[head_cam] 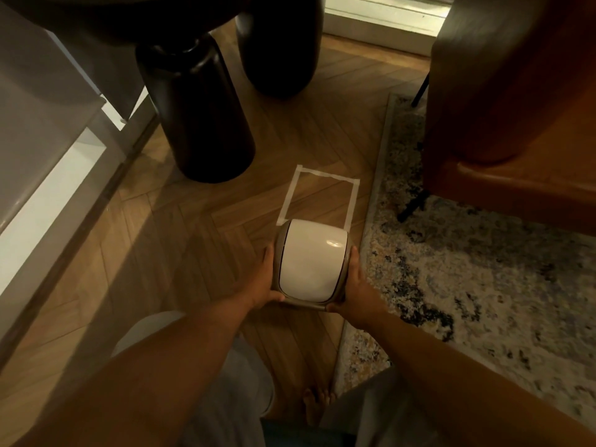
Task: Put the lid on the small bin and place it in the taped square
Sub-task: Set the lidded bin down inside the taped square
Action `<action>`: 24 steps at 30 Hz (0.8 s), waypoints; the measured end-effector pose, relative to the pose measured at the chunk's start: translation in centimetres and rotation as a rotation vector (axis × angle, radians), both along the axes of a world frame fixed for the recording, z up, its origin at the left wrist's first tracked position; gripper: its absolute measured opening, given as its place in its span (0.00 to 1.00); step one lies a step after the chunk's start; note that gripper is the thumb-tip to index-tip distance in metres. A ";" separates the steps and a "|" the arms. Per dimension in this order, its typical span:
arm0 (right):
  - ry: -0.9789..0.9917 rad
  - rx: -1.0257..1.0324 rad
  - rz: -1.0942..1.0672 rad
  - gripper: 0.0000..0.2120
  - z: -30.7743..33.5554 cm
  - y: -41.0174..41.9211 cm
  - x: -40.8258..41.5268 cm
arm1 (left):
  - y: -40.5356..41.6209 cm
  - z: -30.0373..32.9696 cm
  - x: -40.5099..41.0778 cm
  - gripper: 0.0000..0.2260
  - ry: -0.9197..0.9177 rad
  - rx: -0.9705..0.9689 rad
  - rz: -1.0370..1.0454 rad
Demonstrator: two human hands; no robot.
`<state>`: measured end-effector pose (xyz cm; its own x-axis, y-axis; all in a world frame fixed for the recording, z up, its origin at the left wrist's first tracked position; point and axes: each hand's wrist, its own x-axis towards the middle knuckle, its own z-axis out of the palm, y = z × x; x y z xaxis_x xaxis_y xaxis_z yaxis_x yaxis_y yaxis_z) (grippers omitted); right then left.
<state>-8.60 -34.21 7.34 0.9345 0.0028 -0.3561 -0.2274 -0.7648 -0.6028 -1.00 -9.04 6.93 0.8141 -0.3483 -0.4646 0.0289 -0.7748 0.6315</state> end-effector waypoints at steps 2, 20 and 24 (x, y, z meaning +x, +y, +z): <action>0.083 0.078 -0.032 0.68 -0.9 -0.1 -0.3 | 0.1 -0.4 -0.7 0.60 0.067 -0.100 0.081; 0.167 0.272 0.060 0.62 -3.4 -0.4 1.8 | 1.5 -3.0 0.5 0.58 0.125 -0.210 0.084; 0.025 0.120 0.062 0.65 -3.6 -0.1 2.5 | 1.4 -4.1 1.0 0.63 0.094 -0.281 0.154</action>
